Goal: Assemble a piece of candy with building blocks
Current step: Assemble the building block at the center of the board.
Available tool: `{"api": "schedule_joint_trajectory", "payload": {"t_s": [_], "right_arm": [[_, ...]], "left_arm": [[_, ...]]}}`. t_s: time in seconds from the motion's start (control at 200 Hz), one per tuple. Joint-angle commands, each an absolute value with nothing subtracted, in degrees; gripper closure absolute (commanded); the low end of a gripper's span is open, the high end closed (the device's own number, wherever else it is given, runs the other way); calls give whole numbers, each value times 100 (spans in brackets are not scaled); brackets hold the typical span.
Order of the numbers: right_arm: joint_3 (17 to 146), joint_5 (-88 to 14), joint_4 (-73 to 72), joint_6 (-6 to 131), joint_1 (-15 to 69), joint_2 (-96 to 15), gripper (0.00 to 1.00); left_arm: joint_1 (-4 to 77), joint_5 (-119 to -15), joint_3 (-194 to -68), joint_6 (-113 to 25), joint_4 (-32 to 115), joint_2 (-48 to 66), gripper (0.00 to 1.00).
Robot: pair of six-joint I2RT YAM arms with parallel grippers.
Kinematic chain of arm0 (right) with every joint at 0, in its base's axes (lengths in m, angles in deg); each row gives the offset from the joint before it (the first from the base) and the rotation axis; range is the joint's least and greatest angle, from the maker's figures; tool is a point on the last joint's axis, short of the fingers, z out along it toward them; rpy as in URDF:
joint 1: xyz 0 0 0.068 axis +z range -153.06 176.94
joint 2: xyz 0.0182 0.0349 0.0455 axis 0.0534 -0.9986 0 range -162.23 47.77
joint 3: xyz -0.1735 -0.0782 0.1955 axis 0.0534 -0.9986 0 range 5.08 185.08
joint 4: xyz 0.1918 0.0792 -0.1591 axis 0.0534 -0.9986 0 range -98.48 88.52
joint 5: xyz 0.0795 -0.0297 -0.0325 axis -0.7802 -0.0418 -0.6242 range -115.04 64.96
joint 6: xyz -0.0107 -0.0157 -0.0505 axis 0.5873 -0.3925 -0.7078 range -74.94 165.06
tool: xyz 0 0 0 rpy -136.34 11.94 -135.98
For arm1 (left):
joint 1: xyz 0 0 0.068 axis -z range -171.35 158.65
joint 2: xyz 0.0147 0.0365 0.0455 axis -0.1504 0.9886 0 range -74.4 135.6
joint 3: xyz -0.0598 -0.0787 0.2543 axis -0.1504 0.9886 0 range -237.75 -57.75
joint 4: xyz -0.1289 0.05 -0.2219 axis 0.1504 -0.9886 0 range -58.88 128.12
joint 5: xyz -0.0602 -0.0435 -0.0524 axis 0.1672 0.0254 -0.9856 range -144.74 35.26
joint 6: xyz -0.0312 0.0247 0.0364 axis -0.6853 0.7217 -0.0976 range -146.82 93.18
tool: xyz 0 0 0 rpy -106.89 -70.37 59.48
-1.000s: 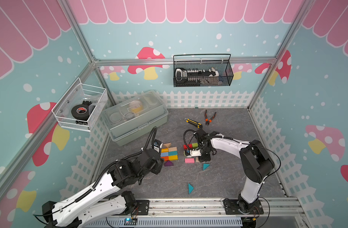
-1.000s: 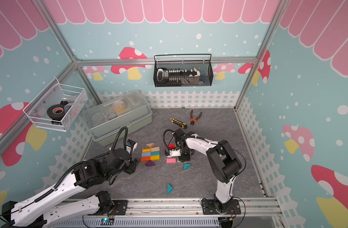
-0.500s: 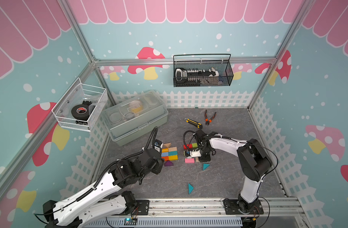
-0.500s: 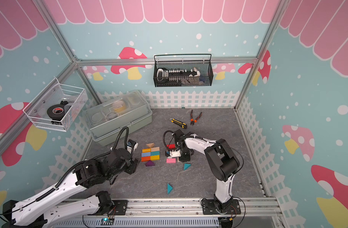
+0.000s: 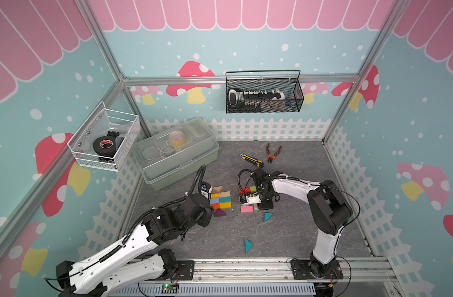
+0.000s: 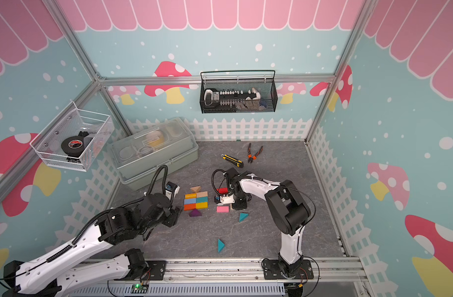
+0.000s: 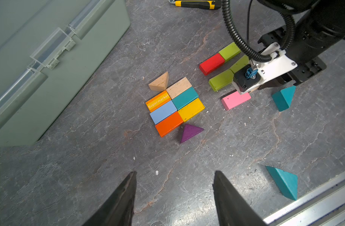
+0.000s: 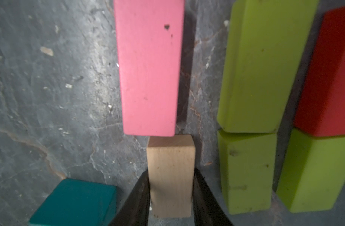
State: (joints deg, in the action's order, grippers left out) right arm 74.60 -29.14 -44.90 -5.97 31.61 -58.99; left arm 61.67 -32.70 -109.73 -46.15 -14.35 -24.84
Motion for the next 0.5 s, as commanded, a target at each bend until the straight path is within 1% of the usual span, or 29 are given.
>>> {"api": "schedule_joint_trajectory", "payload": {"t_s": [0.0, 0.205, 0.395, 0.495], "right_arm": [[7514, -3072, -4527, -786, 3216, -5864, 60], [7337, -3292, -4289, -630, 3210, -5328, 51], [6997, -3652, -3883, -343, 3191, -4633, 48], [6784, -3763, -3368, 285, 3070, -4317, 48]], "left_arm": [[6182, -3291, -11004, -4692, -1418, -2491, 38], [6182, -3285, -11004, -4694, -1418, -2451, 38], [6182, -3338, -11013, -4701, -1410, -2347, 38], [6163, -3280, -11085, -4855, -1381, -2258, 38]]}}
